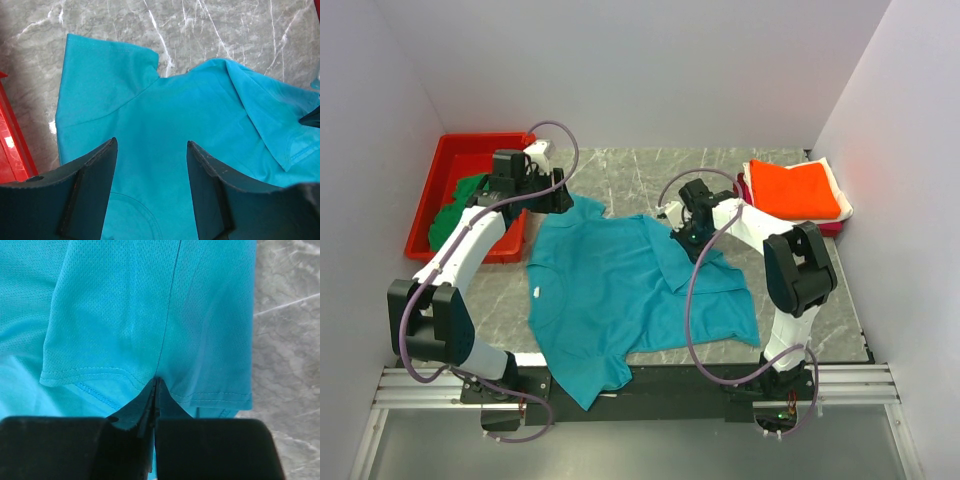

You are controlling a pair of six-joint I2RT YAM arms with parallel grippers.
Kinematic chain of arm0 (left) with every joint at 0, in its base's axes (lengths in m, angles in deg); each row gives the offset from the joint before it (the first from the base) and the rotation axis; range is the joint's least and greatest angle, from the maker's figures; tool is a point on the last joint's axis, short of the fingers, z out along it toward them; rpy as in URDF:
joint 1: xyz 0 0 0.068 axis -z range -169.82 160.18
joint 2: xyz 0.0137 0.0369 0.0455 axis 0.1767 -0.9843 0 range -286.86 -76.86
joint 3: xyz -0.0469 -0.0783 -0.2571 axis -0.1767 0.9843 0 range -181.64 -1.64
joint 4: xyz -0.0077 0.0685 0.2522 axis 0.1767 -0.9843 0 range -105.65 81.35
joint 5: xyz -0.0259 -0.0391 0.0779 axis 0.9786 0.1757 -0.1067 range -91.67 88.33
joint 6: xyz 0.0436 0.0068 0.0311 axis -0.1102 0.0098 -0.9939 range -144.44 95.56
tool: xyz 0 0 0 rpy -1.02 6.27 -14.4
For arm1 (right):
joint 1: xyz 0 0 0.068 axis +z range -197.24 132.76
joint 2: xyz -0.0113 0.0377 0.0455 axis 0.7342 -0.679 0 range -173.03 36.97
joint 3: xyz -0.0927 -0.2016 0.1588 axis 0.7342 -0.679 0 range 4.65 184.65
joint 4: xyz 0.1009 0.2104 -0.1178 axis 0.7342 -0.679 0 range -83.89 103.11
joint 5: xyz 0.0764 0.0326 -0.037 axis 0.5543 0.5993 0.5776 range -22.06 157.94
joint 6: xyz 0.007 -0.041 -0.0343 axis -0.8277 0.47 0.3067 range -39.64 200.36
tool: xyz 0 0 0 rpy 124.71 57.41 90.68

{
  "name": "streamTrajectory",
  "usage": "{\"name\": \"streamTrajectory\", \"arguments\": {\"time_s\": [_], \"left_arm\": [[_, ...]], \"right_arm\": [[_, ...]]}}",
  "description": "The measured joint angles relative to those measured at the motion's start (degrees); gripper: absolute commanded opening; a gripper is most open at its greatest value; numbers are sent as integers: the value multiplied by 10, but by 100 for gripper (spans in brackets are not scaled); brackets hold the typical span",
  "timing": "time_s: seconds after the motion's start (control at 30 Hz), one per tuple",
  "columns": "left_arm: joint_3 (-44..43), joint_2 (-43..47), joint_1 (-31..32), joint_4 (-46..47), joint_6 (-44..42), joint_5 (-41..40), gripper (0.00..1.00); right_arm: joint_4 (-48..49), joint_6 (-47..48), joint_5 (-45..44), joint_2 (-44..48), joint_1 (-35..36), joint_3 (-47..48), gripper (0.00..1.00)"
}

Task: Fold and stack the t-shirts
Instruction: Flatten the tshirt out

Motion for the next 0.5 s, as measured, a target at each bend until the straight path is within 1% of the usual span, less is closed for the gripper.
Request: {"name": "streamTrajectory", "arguments": {"time_s": [0.2,0.23,0.3,0.33,0.43,0.5], "left_arm": [[0,0,0,0,0,0,63],[0,0,0,0,0,0,63],[0,0,0,0,0,0,63],[0,0,0,0,0,0,63],[0,0,0,0,0,0,63],[0,0,0,0,0,0,63]], "right_arm": [[-9,-1,11,11,5,0,0],[-11,-1,13,18,12,0,9],[-12,-4,15,30,23,0,24],[-12,-4,15,35,26,0,34],[-11,-8,11,47,30,0,40],[-11,-8,10,49,18,0,41]]}}
